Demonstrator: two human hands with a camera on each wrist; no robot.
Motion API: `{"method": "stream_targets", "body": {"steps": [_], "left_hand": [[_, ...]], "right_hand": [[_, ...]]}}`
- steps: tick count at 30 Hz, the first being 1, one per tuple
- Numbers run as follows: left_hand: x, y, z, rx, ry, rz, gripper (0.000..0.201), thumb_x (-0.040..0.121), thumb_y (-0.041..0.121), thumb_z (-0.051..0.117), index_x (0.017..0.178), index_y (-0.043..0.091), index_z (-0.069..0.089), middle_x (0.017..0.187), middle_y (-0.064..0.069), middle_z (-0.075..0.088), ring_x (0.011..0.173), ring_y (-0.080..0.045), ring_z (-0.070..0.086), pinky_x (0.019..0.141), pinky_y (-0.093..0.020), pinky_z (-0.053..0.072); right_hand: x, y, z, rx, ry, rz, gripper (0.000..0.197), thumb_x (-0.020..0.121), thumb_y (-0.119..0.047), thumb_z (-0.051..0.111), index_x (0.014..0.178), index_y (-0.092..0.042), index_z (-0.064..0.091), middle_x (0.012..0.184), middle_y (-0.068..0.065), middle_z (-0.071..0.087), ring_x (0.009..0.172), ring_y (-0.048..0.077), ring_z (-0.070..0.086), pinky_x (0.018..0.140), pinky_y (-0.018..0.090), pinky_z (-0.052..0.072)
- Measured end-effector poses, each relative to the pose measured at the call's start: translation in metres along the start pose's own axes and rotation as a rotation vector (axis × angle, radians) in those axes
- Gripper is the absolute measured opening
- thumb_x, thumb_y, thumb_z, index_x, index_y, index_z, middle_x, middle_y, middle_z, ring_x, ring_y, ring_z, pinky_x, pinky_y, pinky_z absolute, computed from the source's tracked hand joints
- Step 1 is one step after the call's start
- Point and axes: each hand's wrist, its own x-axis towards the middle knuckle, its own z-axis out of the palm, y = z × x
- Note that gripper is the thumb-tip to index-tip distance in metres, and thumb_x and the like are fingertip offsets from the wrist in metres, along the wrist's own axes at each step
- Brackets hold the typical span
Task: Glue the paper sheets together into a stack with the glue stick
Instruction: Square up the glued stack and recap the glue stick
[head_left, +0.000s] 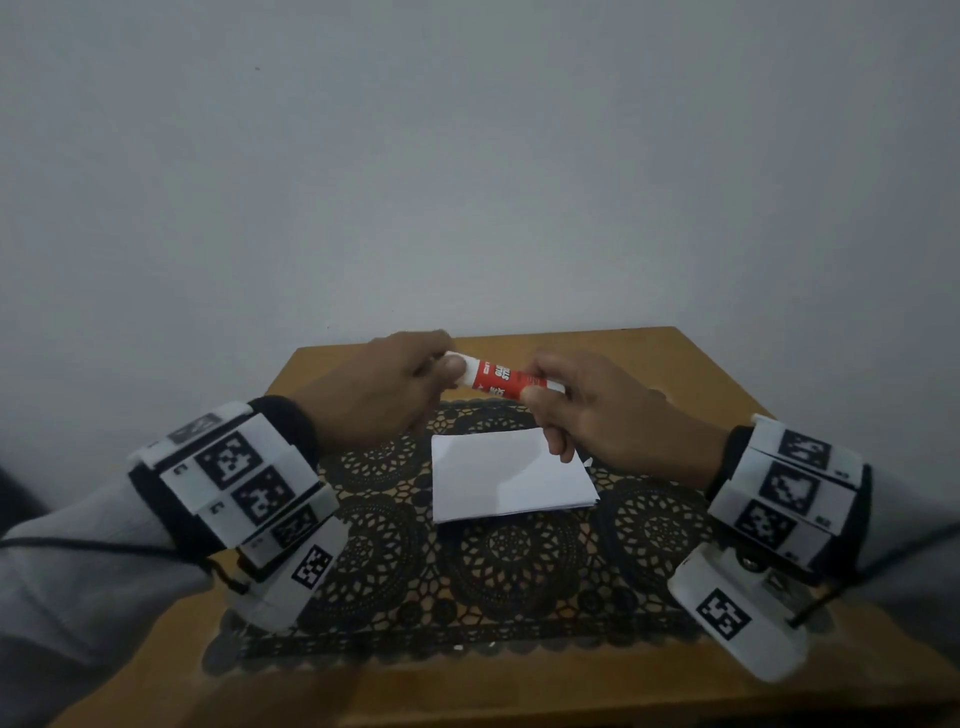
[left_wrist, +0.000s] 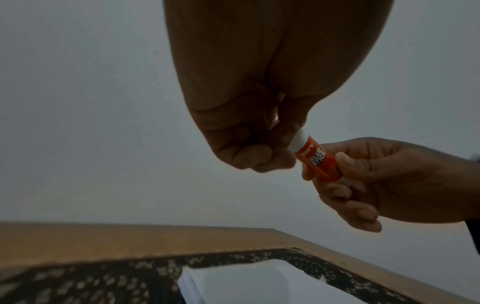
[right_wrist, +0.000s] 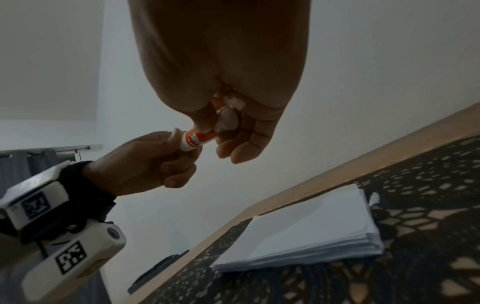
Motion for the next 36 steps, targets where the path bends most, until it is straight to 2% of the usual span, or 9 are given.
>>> {"method": "stream_targets", "body": {"steps": [4,8,10,16,20,22,25,28,36], "left_hand": [[-0.006,-0.001,0.002,-0.096,-0.027,-0.042,0.051,0.097,0.048,0.031,0.078,0.011,0.06,0.055,-0.007,0.06,0.049,-0.013,0.055,0.057,-0.022,0.044],[-0.005,-0.008,-0.006,-0.168,-0.035,0.069,0.019,0.092,0.033,0.057,0.104,0.018,0.058,0.077,-0.002,0.066,0.068,-0.021,0.064,0.068,-0.04,0.054],[-0.005,-0.008,-0.01,-0.147,-0.006,0.094,0.01,0.095,0.024,0.055,0.099,0.017,0.058,0.072,-0.002,0.066,0.065,-0.021,0.063,0.067,-0.043,0.053],[-0.005,-0.005,-0.012,-0.07,0.016,0.013,0.053,0.091,0.065,0.036,0.083,0.02,0.065,0.064,-0.001,0.068,0.058,-0.016,0.063,0.067,-0.041,0.05],[-0.005,-0.003,-0.013,-0.114,0.024,0.077,0.018,0.089,0.034,0.062,0.101,0.02,0.058,0.078,0.0,0.068,0.068,-0.019,0.067,0.066,-0.04,0.052],[-0.005,0.0,-0.012,-0.054,0.038,0.093,0.008,0.093,0.024,0.057,0.097,0.017,0.057,0.07,0.0,0.067,0.063,-0.017,0.063,0.064,-0.039,0.051],[-0.007,0.002,-0.004,0.089,0.027,0.097,0.021,0.098,0.033,0.045,0.092,0.016,0.057,0.062,0.001,0.06,0.061,-0.015,0.058,0.064,-0.038,0.048],[-0.01,0.008,0.004,0.145,0.047,0.076,0.032,0.1,0.037,0.034,0.08,0.019,0.052,0.059,0.001,0.057,0.057,-0.005,0.051,0.061,-0.02,0.041],[-0.01,0.021,0.007,-0.147,-0.004,-0.076,0.049,0.101,0.043,0.025,0.068,0.011,0.043,0.042,0.005,0.046,0.039,-0.008,0.046,0.046,-0.014,0.037]], "right_hand": [[-0.003,0.004,0.002,0.004,-0.008,-0.012,0.009,0.1,-0.02,0.05,0.098,-0.014,0.057,0.062,-0.009,0.056,0.053,0.005,0.056,0.053,0.023,0.05],[-0.002,0.001,0.001,0.093,-0.023,0.01,0.014,0.102,-0.02,0.047,0.102,-0.013,0.058,0.064,0.003,0.056,0.052,0.009,0.056,0.052,0.024,0.049],[0.0,0.0,0.0,0.1,-0.017,0.005,0.016,0.102,-0.021,0.047,0.106,-0.01,0.058,0.063,0.004,0.056,0.052,0.01,0.056,0.051,0.024,0.049],[-0.002,-0.007,-0.004,0.023,-0.022,-0.054,0.011,0.1,-0.023,0.049,0.096,-0.017,0.057,0.056,-0.015,0.058,0.048,0.003,0.055,0.05,0.017,0.045],[-0.001,-0.007,-0.007,0.097,-0.033,-0.028,0.013,0.101,-0.021,0.047,0.096,-0.014,0.058,0.064,0.001,0.057,0.051,0.009,0.056,0.052,0.023,0.049],[0.0,-0.007,-0.006,0.086,-0.028,-0.027,0.013,0.101,-0.021,0.048,0.099,-0.013,0.058,0.065,0.005,0.057,0.052,0.011,0.056,0.052,0.023,0.05],[-0.004,-0.002,-0.005,0.002,-0.026,-0.029,0.017,0.101,-0.022,0.048,0.103,-0.01,0.058,0.057,-0.011,0.057,0.049,0.005,0.053,0.051,0.018,0.046],[-0.007,0.0,-0.006,-0.073,-0.017,-0.057,0.017,0.101,-0.024,0.048,0.103,-0.011,0.058,0.061,-0.019,0.056,0.05,0.005,0.053,0.052,0.019,0.045],[-0.006,-0.003,-0.004,-0.238,0.135,-0.193,0.024,0.094,-0.041,0.044,0.102,-0.024,0.058,0.088,-0.011,0.059,0.078,0.008,0.056,0.062,0.016,0.042]]}}
